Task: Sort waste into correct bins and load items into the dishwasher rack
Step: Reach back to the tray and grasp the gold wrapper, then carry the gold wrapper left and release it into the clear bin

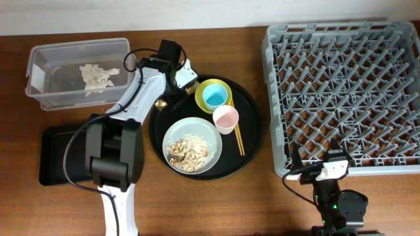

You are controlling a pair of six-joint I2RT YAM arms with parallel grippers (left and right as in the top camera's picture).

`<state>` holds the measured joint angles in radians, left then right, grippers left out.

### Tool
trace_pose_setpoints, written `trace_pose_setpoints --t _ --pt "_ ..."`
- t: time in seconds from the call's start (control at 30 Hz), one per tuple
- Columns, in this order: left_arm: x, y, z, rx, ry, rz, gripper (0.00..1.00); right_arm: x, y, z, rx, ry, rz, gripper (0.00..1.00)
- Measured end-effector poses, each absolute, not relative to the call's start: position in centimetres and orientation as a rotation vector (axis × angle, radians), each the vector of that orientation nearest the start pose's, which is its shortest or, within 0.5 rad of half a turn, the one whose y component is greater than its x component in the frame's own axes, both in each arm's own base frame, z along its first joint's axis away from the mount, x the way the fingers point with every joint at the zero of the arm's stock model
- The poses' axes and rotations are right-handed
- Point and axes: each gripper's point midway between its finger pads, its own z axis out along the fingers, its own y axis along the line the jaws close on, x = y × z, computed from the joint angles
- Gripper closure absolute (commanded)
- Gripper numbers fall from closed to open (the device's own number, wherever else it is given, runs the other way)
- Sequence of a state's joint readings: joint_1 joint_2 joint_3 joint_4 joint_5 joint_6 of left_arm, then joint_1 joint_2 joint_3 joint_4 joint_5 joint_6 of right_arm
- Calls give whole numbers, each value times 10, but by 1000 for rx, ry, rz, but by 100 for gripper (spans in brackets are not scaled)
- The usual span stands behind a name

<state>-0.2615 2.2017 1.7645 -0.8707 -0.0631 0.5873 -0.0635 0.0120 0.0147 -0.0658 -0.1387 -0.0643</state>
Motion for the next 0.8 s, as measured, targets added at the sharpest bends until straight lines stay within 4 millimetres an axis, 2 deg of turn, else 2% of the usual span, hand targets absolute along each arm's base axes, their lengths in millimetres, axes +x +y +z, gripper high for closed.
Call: trace_pose_setpoints --t 0.17,0.27,0.33,0.47,0.57,0.67,0.8 --pt "471 -115 27 1191 2661 141 41 246 8 162 -107 1630 15 2" --pt "468 -115 11 1208 2693 134 46 246 8 162 -107 1630 15 2" --pt "468 -115 10 1207 2690 134 48 246 8 162 -107 1630 15 2" --pt "469 -116 10 1204 2688 130 65 246 8 162 -107 1630 15 2" --pt "470 -118 11 1202 2682 130 69 246 8 162 -107 1630 15 2" --pt "471 -120 13 1171 2689 127 82 246 8 162 -107 1630 15 1" --pt "484 -124 30 1092 2677 126 100 246 8 162 -107 1630 15 2"
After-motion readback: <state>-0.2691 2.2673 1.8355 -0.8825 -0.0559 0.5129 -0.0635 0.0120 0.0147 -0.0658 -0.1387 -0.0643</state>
